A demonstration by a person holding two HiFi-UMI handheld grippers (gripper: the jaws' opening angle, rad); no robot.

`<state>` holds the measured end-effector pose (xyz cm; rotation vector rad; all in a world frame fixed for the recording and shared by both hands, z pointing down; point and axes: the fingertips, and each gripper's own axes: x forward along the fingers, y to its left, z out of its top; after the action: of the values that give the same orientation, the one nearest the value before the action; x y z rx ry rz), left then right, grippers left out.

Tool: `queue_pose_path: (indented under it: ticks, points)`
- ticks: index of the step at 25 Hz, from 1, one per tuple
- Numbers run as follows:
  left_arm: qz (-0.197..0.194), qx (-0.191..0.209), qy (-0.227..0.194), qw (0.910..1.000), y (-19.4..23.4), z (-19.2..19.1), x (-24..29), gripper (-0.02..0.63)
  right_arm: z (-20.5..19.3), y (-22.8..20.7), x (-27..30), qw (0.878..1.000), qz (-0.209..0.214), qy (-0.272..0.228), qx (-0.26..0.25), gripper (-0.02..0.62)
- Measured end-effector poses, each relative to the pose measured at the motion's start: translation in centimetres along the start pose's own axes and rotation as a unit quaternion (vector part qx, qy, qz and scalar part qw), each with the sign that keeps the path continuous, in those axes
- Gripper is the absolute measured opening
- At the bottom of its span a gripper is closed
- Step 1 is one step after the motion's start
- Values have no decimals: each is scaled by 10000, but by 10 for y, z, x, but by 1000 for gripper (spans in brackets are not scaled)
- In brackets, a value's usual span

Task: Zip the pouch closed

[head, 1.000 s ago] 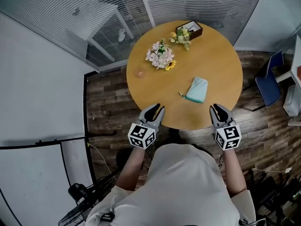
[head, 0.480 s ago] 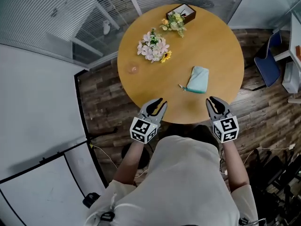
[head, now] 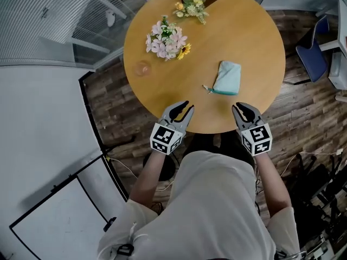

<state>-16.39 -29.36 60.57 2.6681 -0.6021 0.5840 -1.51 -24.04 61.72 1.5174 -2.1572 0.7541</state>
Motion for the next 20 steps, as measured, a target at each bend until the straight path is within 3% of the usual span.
queue_pose_path:
  ticks: [13,20]
  points:
    - [-525,525,1014,9921,23,-55,100,80,-64,-21,83,9946,361,520,824,57]
    - [-955,1260,1704,9726,32,-92,143,95,-95,-24,125,9881,585,816,1166,57]
